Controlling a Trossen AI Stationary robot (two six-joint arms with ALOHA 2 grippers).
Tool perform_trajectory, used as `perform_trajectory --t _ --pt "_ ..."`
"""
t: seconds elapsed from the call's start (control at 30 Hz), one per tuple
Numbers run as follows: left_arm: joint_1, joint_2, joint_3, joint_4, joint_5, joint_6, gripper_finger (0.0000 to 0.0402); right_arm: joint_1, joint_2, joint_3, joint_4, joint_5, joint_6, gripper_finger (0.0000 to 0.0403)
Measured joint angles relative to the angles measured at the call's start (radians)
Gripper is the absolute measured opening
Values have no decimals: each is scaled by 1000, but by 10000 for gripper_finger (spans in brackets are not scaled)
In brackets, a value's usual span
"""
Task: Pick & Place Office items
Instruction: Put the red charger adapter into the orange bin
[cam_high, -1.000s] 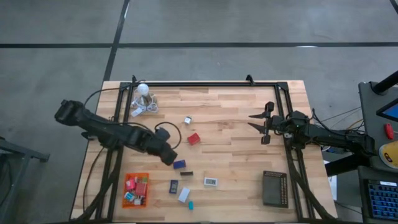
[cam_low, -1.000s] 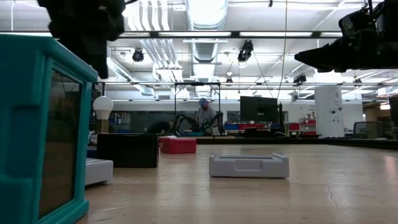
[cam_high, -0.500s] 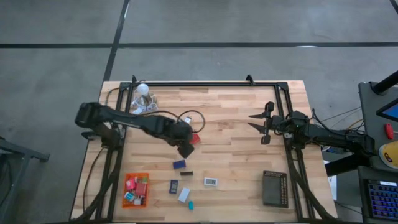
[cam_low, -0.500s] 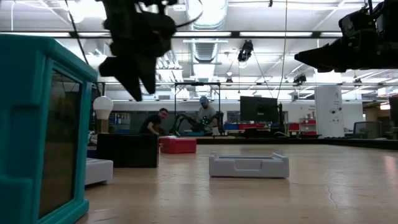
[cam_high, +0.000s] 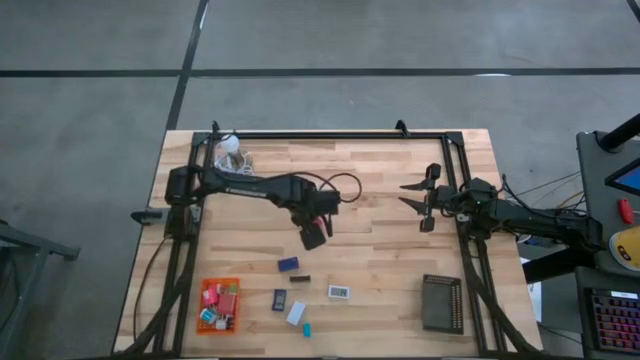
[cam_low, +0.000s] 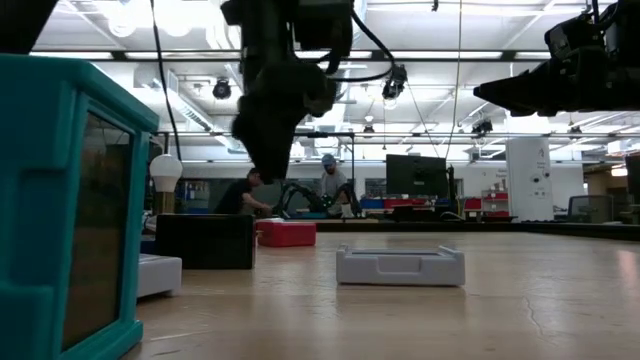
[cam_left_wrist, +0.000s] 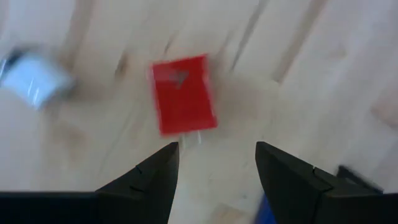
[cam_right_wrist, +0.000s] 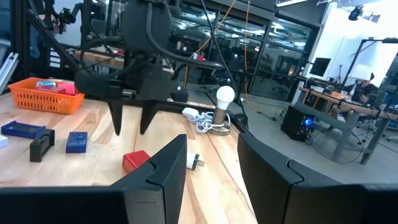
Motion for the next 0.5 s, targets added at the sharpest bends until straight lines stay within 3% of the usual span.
perform_trajectory --t 0.1,0.37,0.5 --pt "6 14 1 27 -18 87 218 0 0 0 0 0 0 139" --pt "43 19 -12 57 -71 55 221 0 0 0 0 0 0 139" --pt "62 19 -29 105 -65 48 241 0 0 0 0 0 0 139"
